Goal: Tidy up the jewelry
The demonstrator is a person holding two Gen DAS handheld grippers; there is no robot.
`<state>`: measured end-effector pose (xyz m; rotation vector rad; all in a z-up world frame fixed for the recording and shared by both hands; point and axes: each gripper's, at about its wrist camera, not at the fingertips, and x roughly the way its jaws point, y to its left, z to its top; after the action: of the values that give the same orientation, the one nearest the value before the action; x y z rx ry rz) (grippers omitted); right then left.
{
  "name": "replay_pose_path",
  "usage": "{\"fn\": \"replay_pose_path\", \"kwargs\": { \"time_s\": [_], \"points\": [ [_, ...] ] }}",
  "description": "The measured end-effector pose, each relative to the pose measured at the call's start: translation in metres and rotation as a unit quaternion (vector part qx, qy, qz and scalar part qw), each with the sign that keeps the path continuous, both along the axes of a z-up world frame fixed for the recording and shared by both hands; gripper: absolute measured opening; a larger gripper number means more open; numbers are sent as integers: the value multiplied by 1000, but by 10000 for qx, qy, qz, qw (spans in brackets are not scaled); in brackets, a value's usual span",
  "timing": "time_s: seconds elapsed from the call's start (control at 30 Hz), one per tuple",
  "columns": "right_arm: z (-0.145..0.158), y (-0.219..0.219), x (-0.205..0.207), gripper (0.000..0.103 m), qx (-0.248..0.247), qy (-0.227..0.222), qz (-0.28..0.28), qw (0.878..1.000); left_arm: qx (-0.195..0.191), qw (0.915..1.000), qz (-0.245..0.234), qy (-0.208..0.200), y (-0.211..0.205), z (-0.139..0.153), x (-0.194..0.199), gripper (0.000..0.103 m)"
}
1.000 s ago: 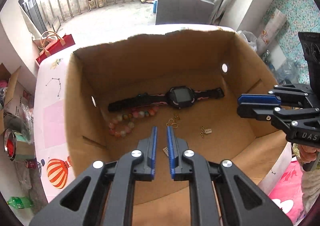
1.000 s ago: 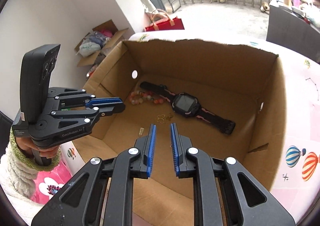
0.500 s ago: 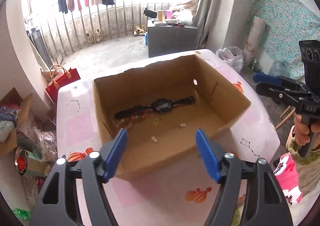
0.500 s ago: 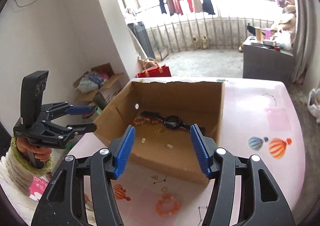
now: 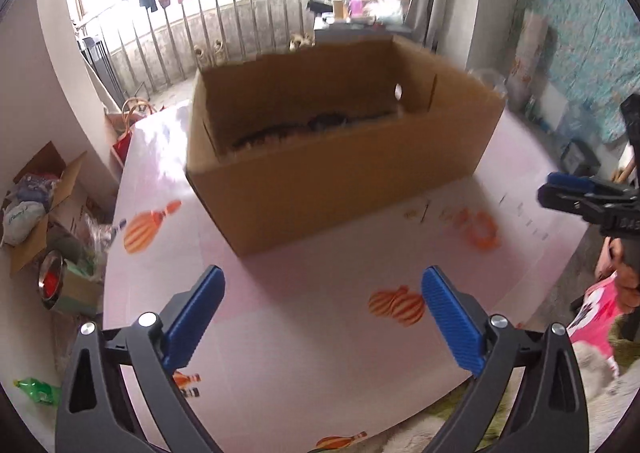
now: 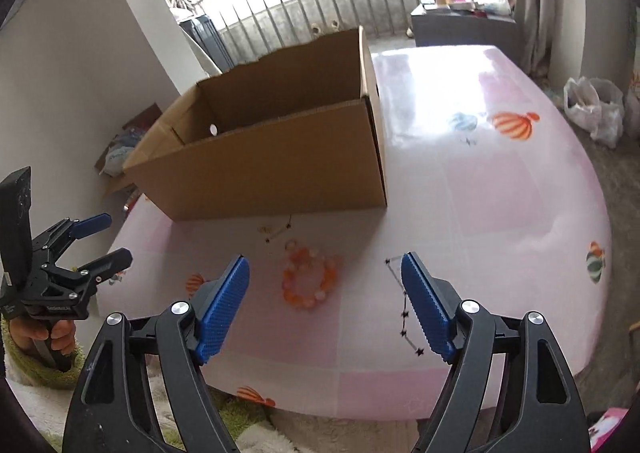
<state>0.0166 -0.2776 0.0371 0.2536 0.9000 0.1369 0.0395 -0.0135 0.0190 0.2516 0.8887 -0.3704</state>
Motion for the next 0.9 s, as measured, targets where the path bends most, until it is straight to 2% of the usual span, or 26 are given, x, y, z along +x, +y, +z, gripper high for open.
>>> {"fn": "replay_pose_path", "kwargs": {
  "time_s": [0.07,0.17,0.27,0.7,0.9],
  "points": [
    [-10,6,-2,75,-70,114,-16,9999,187,9997,68,161,-2,-19,3,97],
    [-16,13,-2,75,-123,207,0,9997,112,9989,136,425,-1,-39,7,97],
    [-19,13,1,77,-123,268,24,9996,78,9984,239,499,0,-50,10,97],
    [-26,10,0,78,-51,315,12,9995,41,9964,418,736,0,-70,21,97],
    [-24,10,-1,78,-27,290,18,9996,19,9967,456,671,4,-71,23,98]
  ]
}}
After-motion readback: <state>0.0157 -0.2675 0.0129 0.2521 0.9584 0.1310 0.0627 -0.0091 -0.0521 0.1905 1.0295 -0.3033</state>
